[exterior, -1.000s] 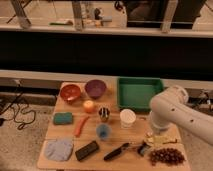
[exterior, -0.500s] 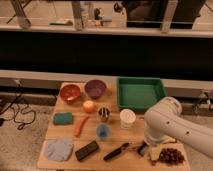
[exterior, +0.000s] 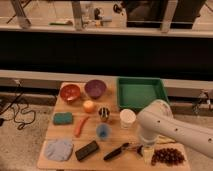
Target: Place brush in purple bowl
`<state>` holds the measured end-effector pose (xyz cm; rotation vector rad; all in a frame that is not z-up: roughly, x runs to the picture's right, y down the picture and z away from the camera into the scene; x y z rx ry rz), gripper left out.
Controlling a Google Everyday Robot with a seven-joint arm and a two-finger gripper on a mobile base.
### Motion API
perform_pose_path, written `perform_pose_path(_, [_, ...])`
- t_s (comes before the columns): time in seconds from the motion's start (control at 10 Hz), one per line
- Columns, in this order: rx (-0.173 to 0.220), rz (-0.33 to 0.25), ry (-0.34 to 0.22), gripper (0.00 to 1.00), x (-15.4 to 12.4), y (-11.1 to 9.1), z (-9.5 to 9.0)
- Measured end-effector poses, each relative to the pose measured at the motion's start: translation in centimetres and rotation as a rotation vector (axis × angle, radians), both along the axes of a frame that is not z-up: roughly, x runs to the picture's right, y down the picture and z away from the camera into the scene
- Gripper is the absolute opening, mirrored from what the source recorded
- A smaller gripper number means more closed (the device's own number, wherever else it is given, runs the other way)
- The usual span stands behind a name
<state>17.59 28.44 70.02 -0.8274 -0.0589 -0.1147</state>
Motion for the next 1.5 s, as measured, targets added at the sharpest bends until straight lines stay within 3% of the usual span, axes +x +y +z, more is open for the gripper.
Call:
perform_pose_path(0.3, [-0.029, 0.081, 0.072, 0.8, 0.0, -0.6, 1.4])
perform_pose_path(0.7, [-0.043, 0.136, 0.135, 0.8, 0.9, -0.6, 1.8])
perform_pose_path(1.0, [-0.043, 0.154, 0.2, 0.8, 2.3, 2.0, 0.5])
perform_pose_path(1.2, [-0.06, 0.132, 0.179, 0.8, 2.0, 3.6, 0.6])
perform_pose_path(1.5, [-0.118, 0.079, 0.115, 0.8, 0.9, 6.4, 0.2])
